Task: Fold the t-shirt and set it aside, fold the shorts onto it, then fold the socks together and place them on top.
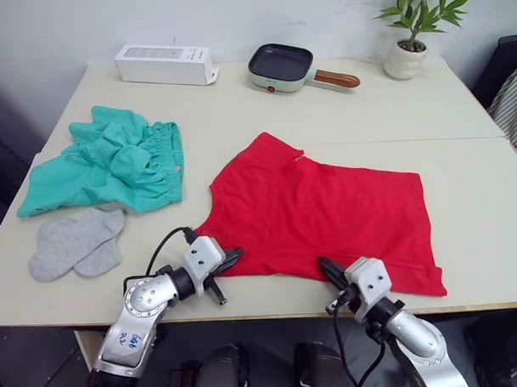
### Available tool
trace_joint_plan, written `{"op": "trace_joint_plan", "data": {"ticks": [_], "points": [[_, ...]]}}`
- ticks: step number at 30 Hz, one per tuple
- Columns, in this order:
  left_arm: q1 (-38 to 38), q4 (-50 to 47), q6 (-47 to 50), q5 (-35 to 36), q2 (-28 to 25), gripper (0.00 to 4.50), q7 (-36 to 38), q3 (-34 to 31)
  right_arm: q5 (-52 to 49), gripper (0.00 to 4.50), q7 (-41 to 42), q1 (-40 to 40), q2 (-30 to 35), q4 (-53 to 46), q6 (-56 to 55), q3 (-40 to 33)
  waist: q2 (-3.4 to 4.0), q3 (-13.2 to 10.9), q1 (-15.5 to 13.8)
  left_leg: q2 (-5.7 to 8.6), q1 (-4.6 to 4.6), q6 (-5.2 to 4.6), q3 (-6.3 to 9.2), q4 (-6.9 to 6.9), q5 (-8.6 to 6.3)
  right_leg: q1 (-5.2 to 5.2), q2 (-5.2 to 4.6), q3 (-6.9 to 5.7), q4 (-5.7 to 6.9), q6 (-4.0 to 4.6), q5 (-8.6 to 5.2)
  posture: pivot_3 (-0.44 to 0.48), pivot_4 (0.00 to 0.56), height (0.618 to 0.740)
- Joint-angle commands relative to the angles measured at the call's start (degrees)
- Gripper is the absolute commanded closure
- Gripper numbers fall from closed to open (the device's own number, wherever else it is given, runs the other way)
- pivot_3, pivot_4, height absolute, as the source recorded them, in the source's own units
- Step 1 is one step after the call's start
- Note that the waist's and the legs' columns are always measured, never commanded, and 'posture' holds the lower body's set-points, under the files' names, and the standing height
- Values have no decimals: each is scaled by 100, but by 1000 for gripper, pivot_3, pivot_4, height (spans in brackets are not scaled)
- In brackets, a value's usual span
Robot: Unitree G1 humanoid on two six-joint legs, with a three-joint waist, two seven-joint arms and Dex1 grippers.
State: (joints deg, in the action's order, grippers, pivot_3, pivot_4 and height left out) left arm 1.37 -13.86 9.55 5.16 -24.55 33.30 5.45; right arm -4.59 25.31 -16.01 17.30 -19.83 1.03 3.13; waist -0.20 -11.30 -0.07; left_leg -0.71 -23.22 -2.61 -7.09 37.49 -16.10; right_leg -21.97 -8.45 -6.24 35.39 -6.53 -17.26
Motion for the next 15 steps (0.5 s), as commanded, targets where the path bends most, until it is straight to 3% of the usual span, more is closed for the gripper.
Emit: {"op": "trace_joint_plan", "data": {"ticks": [1, 12, 15], "points": [[-104, 157, 99, -50, -64, 4500, -237, -294, -212, 4489, -107, -186, 195, 300, -180, -744, -1, 7, -5, 0, 2, -2, 0, -4, 0, 1, 0, -1, 0, 1, 0, 0, 150, 740], [193, 1006, -386, 197, -508, 4500, 244, -675, -1302, 4489, 710, -1034, 979, 1439, -1224, -2945, 30, 75, 9, -7, 29, -12, -1, -37, 1, 9, 7, -6, 0, 31, -17, 0, 150, 740], [298, 1075, -615, 425, -520, 4500, 396, -852, -1988, 4489, 1081, -1137, 1196, 1317, -883, -3345, 36, 78, 16, -10, 36, -12, -4, -39, 1, 12, 8, -6, 2, 35, -20, 0, 150, 740]]}}
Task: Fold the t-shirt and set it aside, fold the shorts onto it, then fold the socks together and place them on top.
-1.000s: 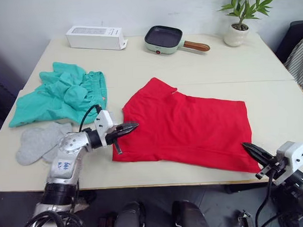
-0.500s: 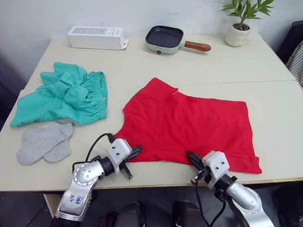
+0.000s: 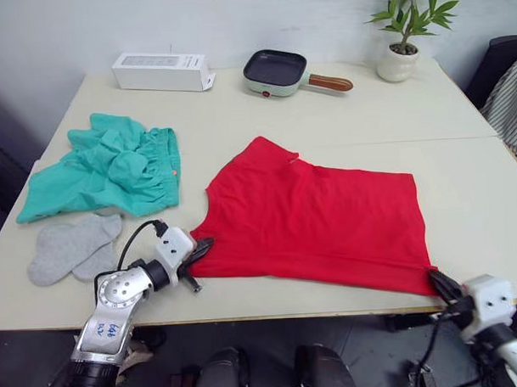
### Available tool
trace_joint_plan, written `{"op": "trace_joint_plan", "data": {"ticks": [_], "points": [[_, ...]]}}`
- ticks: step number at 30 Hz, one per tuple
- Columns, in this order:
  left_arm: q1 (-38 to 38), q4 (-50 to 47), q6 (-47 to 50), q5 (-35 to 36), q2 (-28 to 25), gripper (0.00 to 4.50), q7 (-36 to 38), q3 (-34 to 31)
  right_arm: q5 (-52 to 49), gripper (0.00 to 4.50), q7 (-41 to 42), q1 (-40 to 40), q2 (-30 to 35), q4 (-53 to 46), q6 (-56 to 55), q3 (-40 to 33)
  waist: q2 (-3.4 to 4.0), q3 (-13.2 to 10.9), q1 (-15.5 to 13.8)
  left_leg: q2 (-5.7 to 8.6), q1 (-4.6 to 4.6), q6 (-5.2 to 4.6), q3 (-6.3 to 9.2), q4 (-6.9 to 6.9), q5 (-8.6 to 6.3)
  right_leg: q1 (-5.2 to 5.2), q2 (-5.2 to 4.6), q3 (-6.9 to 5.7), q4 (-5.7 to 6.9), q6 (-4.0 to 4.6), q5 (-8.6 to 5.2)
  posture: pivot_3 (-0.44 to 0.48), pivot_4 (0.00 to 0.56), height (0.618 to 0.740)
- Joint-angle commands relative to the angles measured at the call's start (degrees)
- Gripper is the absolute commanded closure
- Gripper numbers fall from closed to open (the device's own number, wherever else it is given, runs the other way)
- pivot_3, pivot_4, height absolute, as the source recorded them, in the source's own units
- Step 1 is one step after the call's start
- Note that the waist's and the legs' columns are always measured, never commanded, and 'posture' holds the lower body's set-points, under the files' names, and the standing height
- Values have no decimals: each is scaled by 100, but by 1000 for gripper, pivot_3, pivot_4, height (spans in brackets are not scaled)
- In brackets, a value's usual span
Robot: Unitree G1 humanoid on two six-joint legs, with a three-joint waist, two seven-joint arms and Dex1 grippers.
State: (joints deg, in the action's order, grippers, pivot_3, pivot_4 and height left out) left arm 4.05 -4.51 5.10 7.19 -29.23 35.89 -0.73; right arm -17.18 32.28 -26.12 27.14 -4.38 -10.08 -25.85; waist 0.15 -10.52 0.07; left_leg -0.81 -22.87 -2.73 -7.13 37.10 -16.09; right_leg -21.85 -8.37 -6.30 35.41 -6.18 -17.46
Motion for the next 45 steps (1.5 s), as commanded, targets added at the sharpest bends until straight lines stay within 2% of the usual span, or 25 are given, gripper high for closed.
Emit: {"op": "trace_joint_plan", "data": {"ticks": [1, 4, 7, 10, 14, 23, 32, 36, 40, 42, 45], "points": [[67, 59, -210, 463, -47, 4500, 274, -355, -965, 4489, 636, -214, 395, -461, 437, -531, 6, -1, 6, -1, 1, 0, 0, 0, 0, 0, 0, 1, 1, 1, -1, 0, 150, 740], [115, -199, -160, 925, -108, 4500, 599, -550, -1348, 4489, 1168, -432, 801, -953, 790, -647, 6, -3, 2, -2, -5, -1, 1, 2, 0, -6, -3, 2, 3, 2, -1, 0, 150, 740], [124, -471, -259, 974, -688, 3944, 1330, -491, -1248, 3935, 2081, -808, 1426, -1260, 746, -659, 2, -5, -20, -2, -10, -1, 5, 4, 0, -8, -3, -4, 3, 3, -2, 0, 150, 740], [67, -428, -991, 472, -1324, 3007, 1902, -220, -710, 2907, 2490, -856, 1887, -1099, 324, -664, -4, -2, -33, -2, -14, 0, 5, -2, 0, -7, -1, -11, -10, 7, -4, 0, 150, 740], [48, -146, -1619, -63, -1580, 1763, 1998, 78, -275, 1573, 2772, -605, 2211, -756, 45, -500, -3, -2, -63, 0, -19, -7, -8, -2, -4, -2, -4, -12, -47, 5, -3, 0, 150, 740], [128, 137, -1613, -1038, -1466, 1763, 1410, 492, 507, 1573, 2807, 133, 2557, 20, -95, -13, 6, 2, -161, -1, -21, -8, -7, -3, -4, -4, -9, -12, -51, 2, -1, 0, 150, 740], [490, 446, -1414, -1420, -1527, 1763, 1175, 682, 1093, 1573, 2444, 862, 2691, 886, -113, 382, 13, 8, -155, -3, 39, -8, -4, -14, -2, 38, -10, -9, -69, 8, 0, 0, 150, 740], [525, 456, -1320, -1430, -1528, 1718, 1100, 677, 1103, 2509, 2430, 911, 2687, 922, -231, 387, 14, 8, -150, -3, 42, -8, -4, -21, -2, 39, -10, -8, -72, 8, 0, 0, 150, 740], [377, 301, -1205, -1266, -1501, 2660, 1093, 611, 646, 3908, 2662, 664, 2557, 655, -277, 179, 14, 8, -145, -3, 39, -5, -9, -25, 0, 42, -10, -8, -57, 8, 0, 0, 150, 740], [302, 195, -1112, -1186, -1495, 3243, 1071, 541, 106, 3915, 2943, 426, 2464, 331, -227, -60, 14, 8, -152, -4, 39, -4, -9, -30, 0, 40, -10, -9, -52, 8, 0, 0, 150, 740], [183, 109, -1087, -1133, -1551, 3243, 1088, 499, -423, 3915, 3100, 108, 2407, -40, 86, -434, 17, 6, -150, -6, 42, 0, -9, -42, 2, 40, -7, -10, -52, 12, -3, 0, 150, 740]]}}
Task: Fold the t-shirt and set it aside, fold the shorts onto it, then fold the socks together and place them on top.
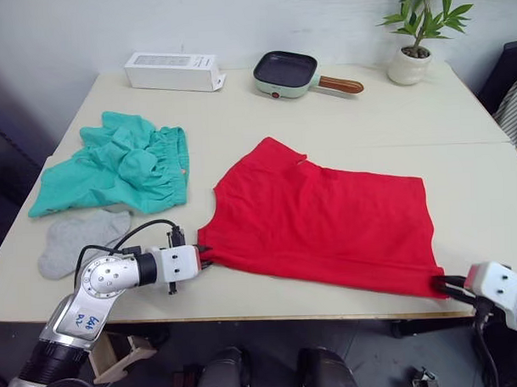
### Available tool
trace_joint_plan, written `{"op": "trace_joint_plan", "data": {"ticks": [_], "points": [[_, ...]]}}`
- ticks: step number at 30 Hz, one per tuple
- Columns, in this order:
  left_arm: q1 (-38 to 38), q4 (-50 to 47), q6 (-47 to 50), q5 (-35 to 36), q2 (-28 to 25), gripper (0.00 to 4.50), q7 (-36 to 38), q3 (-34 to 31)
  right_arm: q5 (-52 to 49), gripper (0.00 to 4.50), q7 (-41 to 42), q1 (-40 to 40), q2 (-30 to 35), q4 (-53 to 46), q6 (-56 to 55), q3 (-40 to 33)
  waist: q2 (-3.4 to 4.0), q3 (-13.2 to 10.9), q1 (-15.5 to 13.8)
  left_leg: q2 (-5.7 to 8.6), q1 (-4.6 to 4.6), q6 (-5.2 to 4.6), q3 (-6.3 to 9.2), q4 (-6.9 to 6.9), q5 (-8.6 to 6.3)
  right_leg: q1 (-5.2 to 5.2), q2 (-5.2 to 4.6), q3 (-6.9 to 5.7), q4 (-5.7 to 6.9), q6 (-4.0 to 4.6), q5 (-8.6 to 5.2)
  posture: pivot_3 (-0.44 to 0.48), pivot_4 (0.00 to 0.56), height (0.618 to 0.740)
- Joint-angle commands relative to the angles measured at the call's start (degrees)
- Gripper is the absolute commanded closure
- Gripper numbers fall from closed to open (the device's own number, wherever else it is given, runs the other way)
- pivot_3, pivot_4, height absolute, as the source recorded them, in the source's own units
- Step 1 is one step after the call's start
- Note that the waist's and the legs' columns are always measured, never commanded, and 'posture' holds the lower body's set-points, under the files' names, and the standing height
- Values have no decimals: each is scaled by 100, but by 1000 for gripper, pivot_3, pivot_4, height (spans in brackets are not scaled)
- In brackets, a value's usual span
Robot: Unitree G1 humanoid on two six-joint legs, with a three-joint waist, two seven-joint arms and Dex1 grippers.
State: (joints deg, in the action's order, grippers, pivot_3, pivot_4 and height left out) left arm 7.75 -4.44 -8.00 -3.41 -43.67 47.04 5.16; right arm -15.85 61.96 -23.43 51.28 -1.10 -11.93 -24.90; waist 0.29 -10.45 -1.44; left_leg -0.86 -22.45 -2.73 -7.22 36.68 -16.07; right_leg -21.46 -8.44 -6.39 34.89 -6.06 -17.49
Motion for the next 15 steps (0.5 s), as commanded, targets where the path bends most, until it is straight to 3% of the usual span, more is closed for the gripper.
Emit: {"op": "trace_joint_plan", "data": {"ticks": [1, 3, 8, 15], "points": [[-231, 79, 218, -64, -121, 3279, -11, -96, -761, 3716, 229, -325, 21, -522, 580, -631, 5, 0, 13, 0, 0, 0, -1, 0, 0, 0, -1, 1, -1, 1, -1, 0, 150, 740], [-279, 40, 224, -58, -117, 3291, 2, -96, -827, 3273, 375, -528, 76, -703, 731, -724, 4, 0, 19, 0, 4, -1, -5, -5, 0, -1, -1, 9, -2, 4, -2, 0, 150, 740], [-272, -21, 306, -60, -25, 3291, -17, -31, -56, 1600, 215, -685, 33, -705, 362, -508, 2, 2, 11, 0, 9, 6, -8, -33, 3, -7, 0, 9, -13, 12, -7, 0, 150, 740], [-248, -46, 351, -54, -1, 3291, -8, 3, 670, 1600, -146, -109, 33, -154, 23, 90, 2, 1, 5, 1, 11, 14, -11, -45, 8, -9, 1, 4, -21, 13, -7, 0, 150, 740]]}}
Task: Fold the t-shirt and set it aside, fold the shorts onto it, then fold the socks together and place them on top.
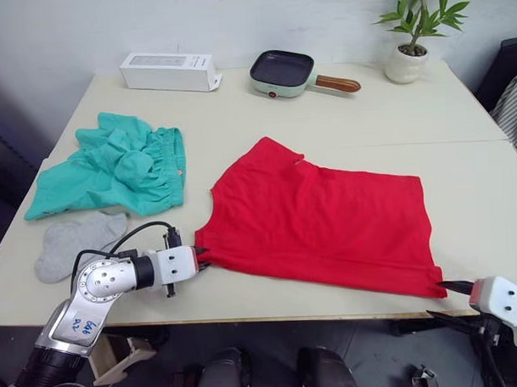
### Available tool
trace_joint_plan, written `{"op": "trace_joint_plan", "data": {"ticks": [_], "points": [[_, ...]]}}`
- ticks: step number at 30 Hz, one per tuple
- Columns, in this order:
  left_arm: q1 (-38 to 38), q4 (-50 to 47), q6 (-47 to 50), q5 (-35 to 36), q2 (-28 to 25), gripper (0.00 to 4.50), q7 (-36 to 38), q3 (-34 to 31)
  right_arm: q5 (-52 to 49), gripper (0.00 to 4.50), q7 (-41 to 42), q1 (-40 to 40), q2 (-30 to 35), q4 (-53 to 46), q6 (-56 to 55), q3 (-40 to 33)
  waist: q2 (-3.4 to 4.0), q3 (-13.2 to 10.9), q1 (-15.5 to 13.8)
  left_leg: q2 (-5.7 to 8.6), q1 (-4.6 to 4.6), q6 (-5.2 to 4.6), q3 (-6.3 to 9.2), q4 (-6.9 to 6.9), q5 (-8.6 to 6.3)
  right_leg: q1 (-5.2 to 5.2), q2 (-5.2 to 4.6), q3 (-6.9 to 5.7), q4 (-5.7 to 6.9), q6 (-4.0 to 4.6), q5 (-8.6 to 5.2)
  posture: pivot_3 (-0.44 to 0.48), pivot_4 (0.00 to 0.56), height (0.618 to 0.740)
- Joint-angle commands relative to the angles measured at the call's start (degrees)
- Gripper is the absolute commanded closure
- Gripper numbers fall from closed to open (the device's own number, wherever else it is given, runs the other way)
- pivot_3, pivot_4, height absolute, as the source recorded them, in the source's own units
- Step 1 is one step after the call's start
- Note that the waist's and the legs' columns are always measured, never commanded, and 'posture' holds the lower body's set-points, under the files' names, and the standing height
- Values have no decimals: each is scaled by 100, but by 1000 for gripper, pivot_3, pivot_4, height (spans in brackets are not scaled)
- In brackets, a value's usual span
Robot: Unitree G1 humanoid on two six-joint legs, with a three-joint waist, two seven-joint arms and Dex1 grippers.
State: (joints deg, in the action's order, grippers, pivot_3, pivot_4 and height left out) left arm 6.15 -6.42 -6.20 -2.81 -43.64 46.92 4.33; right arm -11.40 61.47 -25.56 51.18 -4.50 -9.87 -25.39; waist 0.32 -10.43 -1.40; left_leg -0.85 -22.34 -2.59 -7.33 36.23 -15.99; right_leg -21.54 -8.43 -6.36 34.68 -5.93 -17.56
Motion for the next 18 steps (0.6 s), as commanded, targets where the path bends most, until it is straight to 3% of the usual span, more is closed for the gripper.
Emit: {"op": "trace_joint_plan", "data": {"ticks": [1, 4, 7, 9, 13, 14, 18], "points": [[-97, 140, 181, -109, -12, 3291, 3, 79, 290, 1600, -102, 197, 61, 321, -220, 230, -2, 0, 1, 0, 0, 0, -1, 0, 0, 0, 0, 0, 0, 0, 0, 0, 150, 740], [-128, 114, 193, -101, -36, 3291, 3, 52, 388, 1600, -122, 388, 71, 570, -391, 352, -30, 15, 6, 0, 5, 0, 0, 0, 0, 6, 0, 0, -1, 0, 0, 0, 150, 740], [-189, 106, 190, -98, -75, 3291, 9, 11, 437, 2199, -173, 567, 92, 747, -461, 426, -50, 27, 11, -1, 9, 0, 0, 0, 0, 7, -1, 3, -4, 2, 0, 0, 150, 740], [-210, 112, 181, -93, -84, 3291, 28, 4, 421, 2824, -164, 601, 109, 787, -478, 454, -53, 29, 17, -1, 9, 0, 0, -2, 0, 7, -1, 5, -10, 3, 0, 0, 150, 740], [-235, 124, 192, -72, -94, 4476, 92, 13, 385, 4256, -141, 648, 147, 829, -507, 501, -53, 29, 12, -1, 9, 0, 0, -6, 0, 6, -2, 5, -15, 3, 1, 0, 150, 740], [-237, 132, 192, -67, -96, 4500, 101, 16, 381, 4470, -139, 659, 151, 832, -508, 509, -53, 30, 13, -1, 8, 0, 1, -6, 0, 6, -2, 4, -15, 3, 1, 0, 150, 740], [-363, 10, 248, 87, -140, 4500, 272, 11, 343, 4470, -61, 727, 181, 855, -563, 543, -51, 30, 18, -1, 8, 0, 0, -11, 0, 5, -1, 4, -15, 3, 0, 0, 150, 740]]}}
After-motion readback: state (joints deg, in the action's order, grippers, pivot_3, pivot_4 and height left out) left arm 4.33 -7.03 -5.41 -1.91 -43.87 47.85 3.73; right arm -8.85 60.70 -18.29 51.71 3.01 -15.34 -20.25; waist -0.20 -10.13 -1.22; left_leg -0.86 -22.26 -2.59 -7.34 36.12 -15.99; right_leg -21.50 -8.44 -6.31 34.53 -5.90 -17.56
